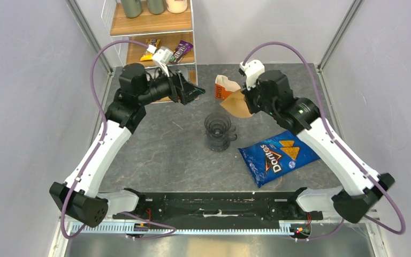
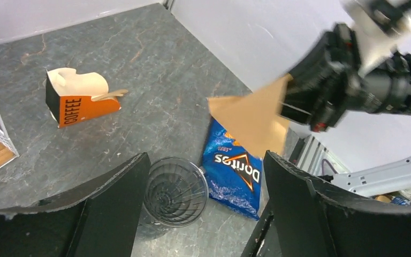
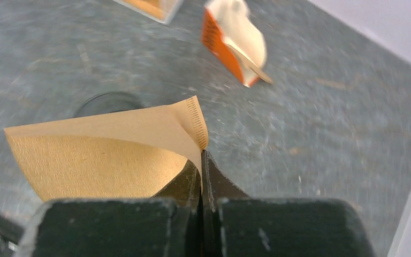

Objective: Place the coffee filter in the dripper

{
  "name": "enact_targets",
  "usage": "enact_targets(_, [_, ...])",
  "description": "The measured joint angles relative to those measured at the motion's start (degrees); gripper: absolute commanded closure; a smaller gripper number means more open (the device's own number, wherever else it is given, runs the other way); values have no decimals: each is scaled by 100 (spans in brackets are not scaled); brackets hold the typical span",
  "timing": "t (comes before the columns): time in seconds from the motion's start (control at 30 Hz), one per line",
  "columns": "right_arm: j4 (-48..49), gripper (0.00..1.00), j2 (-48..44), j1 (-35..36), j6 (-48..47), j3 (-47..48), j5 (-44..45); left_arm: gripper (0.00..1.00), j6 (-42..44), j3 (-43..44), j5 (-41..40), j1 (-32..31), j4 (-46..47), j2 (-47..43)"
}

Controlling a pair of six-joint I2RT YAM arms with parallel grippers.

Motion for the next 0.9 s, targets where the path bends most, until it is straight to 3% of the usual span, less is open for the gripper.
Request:
enact_targets(0.13, [-258,100,549,-4,1034,313,1209,14,407,0,-861,-780,-225,-44])
enact_targets(0.27, [-365,100,581,-4,1679,350,1703,13,686,0,-1582,-1499,-334,-44])
enact_targets(0.5, [-186,100,308,103,2127,339,1676,12,807,245,-2420,-1705,-365,269])
enact_targets(0.9, [33,100,243,428,2103,334,1834,10,1034,352,-2791,-2061,-302,389])
